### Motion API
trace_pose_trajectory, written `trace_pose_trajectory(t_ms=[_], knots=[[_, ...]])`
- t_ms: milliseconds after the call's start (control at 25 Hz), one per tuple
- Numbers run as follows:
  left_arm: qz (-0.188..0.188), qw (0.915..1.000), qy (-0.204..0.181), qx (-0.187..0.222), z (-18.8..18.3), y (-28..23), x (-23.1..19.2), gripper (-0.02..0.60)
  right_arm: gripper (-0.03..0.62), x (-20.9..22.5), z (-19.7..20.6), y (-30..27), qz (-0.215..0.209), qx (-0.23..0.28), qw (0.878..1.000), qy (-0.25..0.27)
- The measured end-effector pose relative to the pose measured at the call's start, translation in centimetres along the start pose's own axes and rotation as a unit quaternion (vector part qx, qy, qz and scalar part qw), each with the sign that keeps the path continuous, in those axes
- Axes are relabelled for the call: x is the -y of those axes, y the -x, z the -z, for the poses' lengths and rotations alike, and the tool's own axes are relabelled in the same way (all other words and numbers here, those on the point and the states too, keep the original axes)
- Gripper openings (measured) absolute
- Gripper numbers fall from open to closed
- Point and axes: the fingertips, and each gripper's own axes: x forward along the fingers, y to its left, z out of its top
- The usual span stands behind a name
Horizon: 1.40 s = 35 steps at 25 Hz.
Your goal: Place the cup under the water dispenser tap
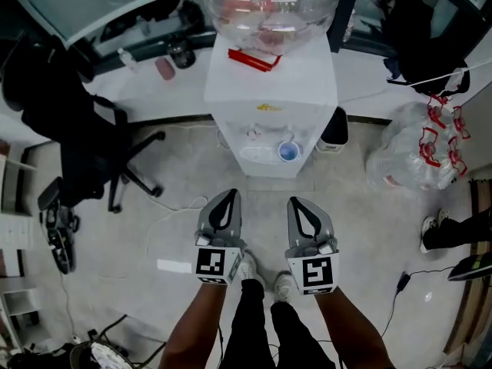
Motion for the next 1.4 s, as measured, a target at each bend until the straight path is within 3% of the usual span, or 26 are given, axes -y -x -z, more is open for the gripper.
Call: trace_pose_trajectory(t_ms=[240, 560, 760, 1400], knots=[[-0.008, 0.9986, 0.053, -0.004, -4.7, 4.2, 1.7, 0.017, 0.002, 2.0, -5.5, 5.4, 0.035, 0.008, 0.999, -0.028], [-0.005, 0.9991, 0.040, -0.012, -10.3, 7.1, 4.0, 0.017, 0.002, 3.6, -11.2, 8.6, 0.032, 0.025, 0.999, -0.008], [0.028, 0.9994, 0.015, -0.015, -13.2, 8.1, 6.4, 0.017, 0.002, 4.6, -13.4, 10.2, 0.014, 0.035, 0.999, 0.021], [0.012, 0.9994, 0.016, 0.027, -15.0, 10.1, 7.5, 0.017, 0.002, 0.0, -17.8, 12.3, -0.038, 0.075, 0.995, 0.045]])
